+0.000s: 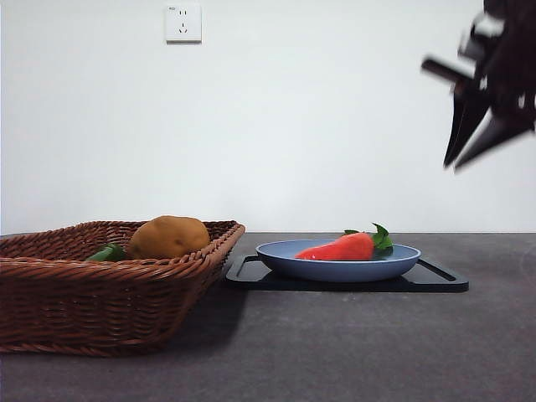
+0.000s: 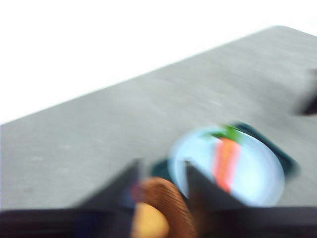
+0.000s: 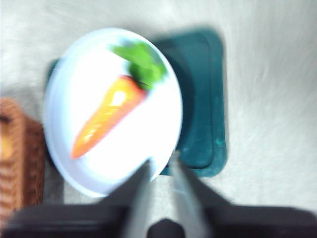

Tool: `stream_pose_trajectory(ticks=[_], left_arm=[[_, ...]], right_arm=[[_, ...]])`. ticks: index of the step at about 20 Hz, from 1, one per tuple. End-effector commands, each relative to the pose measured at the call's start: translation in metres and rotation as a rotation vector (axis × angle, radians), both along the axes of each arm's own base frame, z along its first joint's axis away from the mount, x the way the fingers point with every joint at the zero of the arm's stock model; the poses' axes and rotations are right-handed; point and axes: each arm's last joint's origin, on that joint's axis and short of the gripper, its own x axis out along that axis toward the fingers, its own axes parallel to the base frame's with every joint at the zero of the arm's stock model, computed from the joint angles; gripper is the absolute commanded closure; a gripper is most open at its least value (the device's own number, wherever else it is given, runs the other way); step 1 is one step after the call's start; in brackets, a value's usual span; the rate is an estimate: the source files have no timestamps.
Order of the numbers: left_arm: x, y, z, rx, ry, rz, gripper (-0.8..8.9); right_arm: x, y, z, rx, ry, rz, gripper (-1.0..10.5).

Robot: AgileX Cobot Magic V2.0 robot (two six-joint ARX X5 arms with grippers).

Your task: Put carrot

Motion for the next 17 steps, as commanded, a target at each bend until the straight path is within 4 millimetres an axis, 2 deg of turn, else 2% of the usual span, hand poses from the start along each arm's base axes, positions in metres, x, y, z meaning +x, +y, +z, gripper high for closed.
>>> stream_pose_trajectory(ticks=[1,3,6,8,10,13,17], left_arm=[[0.007,0.003,0.003,-0.001,-0.024,0.025,8.07],[0.011,0.01,0.002,0.019,-0.024,0.057,8.07],[0.018,0.029,-0.002,0.046,0.032,0.109,8.07],[0.016,0.042,-0.005,0.05,0.107,0.072,8.07],[0.01,0.055,-0.008,0.083,0.146,0.079,8.07],[-0.009,0.069,-0.018,0.072,0.129,0.095,8.07],[-0.044,0.085,-0.055,0.033,0.077,0.099,8.07]], right_arm=[[-0.023,0.012,0.034,-0.094,-0.129,0.039,9.4],[-0.049,0.023,0.058,-0.144,-0.219,0.06,9.4],[-0.088,0.04,0.082,-0.201,-0.342,0.132,9.4],[-0.114,0.048,0.092,-0.238,-0.431,0.151,9.4],[-0.138,0.052,0.093,-0.247,-0.529,0.163,9.4],[-0.168,0.052,0.076,-0.228,-0.668,0.146,9.4],[-0.196,0.045,0.024,-0.164,-0.812,0.135,9.4]])
